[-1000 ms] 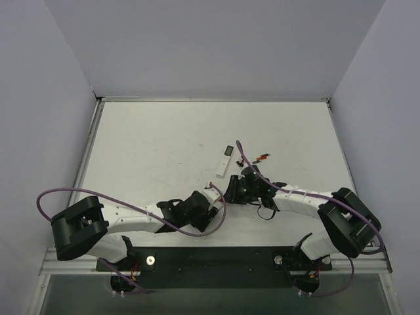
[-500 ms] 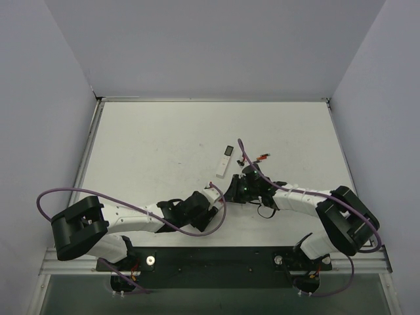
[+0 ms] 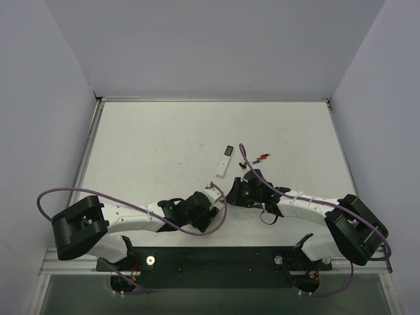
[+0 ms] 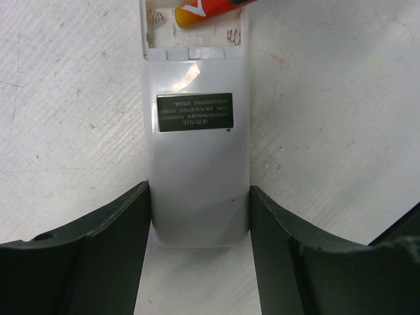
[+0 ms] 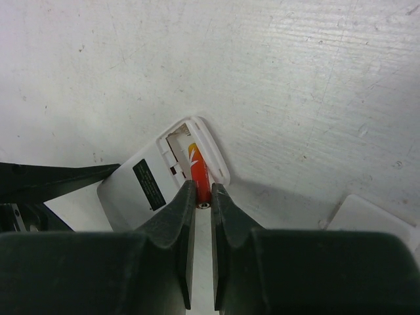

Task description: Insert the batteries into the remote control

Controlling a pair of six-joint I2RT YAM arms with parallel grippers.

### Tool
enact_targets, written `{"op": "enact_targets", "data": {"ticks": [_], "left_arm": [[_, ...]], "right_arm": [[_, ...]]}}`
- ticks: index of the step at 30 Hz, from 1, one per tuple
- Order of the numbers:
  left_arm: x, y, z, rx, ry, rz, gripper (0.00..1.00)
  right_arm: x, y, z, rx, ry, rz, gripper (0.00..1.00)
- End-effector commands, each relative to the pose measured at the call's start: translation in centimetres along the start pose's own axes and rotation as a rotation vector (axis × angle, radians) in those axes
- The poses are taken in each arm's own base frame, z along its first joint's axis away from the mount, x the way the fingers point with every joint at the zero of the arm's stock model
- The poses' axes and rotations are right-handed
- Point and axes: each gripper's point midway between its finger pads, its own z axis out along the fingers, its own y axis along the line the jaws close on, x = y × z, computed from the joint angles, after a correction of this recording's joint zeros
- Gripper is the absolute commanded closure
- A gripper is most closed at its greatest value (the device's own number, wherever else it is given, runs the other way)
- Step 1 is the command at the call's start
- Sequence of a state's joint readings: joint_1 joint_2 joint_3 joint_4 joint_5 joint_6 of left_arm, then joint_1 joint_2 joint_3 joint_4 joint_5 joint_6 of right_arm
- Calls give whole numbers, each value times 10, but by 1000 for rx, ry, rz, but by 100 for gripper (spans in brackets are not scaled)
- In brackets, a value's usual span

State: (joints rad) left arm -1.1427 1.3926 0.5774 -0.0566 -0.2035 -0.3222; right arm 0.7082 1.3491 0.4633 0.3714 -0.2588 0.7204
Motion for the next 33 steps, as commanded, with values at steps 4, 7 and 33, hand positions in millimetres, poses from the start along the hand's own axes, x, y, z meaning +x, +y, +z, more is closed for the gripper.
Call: {"op": "enact_targets", "data": {"ticks": [4, 7, 33], "left_arm": [[-12, -19, -2, 70, 5, -23, 80], [-13, -20, -3, 75, 6, -26, 82], [-12, -24, -4, 96, 17, -39, 94]], "right_arm": [[-13, 3, 1, 16, -108, -96, 100], [-13, 2, 2, 42, -129, -149, 100], [-7, -4, 3, 102, -210, -350, 100]]}}
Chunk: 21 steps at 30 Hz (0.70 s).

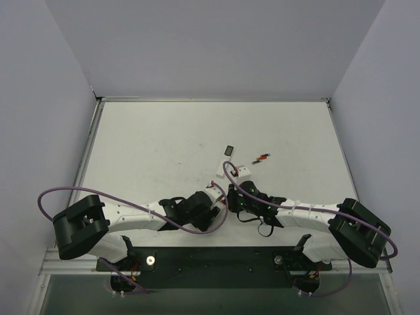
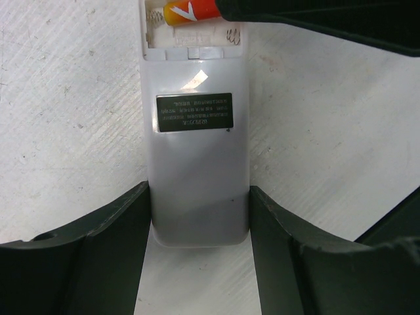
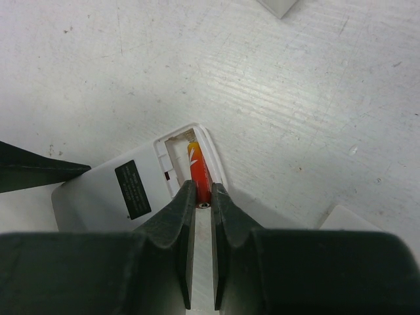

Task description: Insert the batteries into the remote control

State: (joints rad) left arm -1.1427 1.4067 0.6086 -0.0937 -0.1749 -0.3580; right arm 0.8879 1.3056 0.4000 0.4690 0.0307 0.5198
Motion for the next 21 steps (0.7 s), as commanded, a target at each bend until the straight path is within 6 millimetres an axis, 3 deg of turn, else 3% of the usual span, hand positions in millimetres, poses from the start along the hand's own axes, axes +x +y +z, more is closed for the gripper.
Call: {"op": "enact_targets", "data": {"ticks": [1, 13, 21], "left_arm": [[-10, -19, -3, 82, -11, -5, 94], [-11, -26, -3, 124, -17, -2, 99], [-7, -28, -4, 143, -16, 1, 100]], "right_arm": [[-6, -5, 5, 28, -52, -37, 100], [6, 0, 17, -5, -21, -54, 100], [11, -15, 19, 59, 1, -130, 100]]}}
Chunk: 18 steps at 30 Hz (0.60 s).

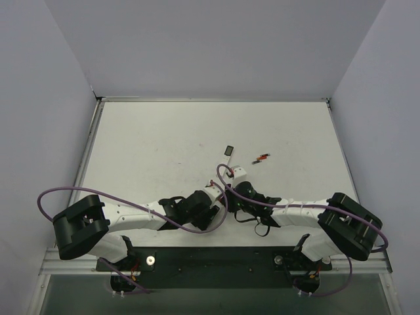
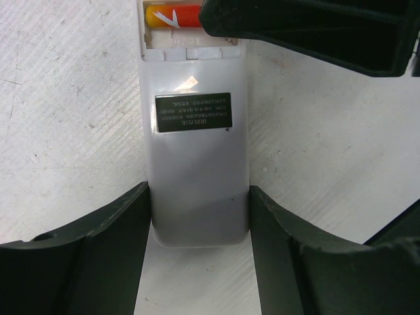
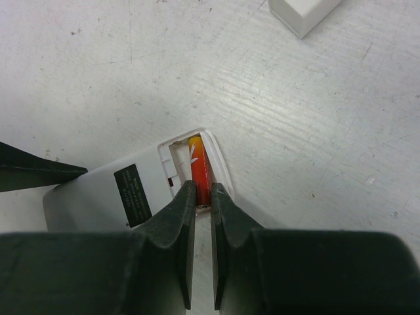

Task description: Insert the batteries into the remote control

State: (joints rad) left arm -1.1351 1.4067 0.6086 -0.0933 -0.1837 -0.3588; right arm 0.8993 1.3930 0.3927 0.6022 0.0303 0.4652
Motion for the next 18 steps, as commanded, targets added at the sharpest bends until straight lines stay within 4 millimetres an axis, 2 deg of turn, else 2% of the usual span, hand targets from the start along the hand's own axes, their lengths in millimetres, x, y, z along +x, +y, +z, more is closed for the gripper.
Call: {"op": "enact_targets", "data": {"ticks": [1, 10, 15, 18], "left_arm": [[-5, -32, -5, 160, -13, 7, 100], [0, -31, -8, 168, -12, 1, 100], [5, -29, -8, 164, -1, -1, 100], [9, -27, -9, 160, 6, -6, 100]], "right_arm": [[14, -22, 4, 89, 37, -86, 100], [23, -27, 9, 120, 100, -284, 98], [14, -29, 7, 198, 82, -398, 96], [11, -23, 5, 218, 87, -475, 95]]}}
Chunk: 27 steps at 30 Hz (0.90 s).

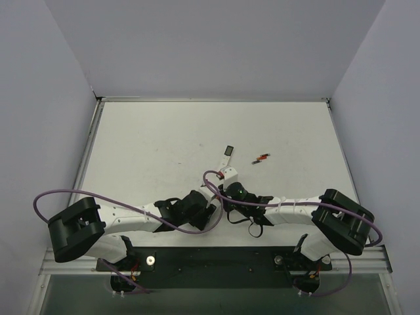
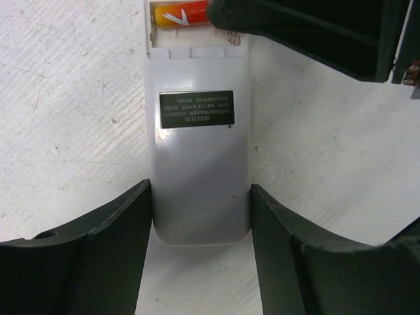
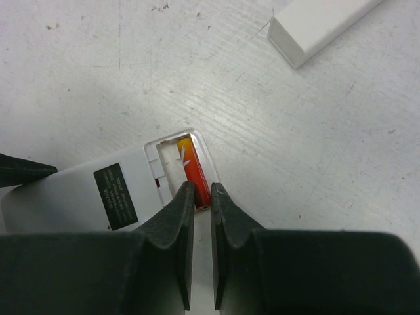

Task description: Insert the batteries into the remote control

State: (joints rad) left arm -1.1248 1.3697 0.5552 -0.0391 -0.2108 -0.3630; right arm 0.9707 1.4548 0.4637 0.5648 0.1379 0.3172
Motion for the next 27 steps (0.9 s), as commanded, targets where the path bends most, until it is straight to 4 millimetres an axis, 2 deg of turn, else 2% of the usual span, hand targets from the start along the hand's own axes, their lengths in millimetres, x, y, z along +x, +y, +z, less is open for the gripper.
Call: {"op": "enact_targets", "data": {"ticks": [1, 6, 10, 18, 24, 27], "left_arm": [[11, -35, -8, 175, 56, 6, 100], [13, -33, -8, 165, 65, -1, 100], [14, -32, -8, 161, 63, -3, 100], [15, -33, -9, 171, 59, -6, 100], [16, -32, -11, 169, 56, -13, 100], [17, -29, -11, 154, 57, -18, 100]], "right_arm": [[19, -27, -3, 186, 99, -310, 95], [18, -16, -3, 222, 118, -427, 93], [22, -7, 0, 181, 141, -403, 93], [34, -2, 8, 130, 199, -387, 90], [36, -4, 8, 128, 220, -347, 89], [29, 0, 5, 86, 203, -282, 88]]}}
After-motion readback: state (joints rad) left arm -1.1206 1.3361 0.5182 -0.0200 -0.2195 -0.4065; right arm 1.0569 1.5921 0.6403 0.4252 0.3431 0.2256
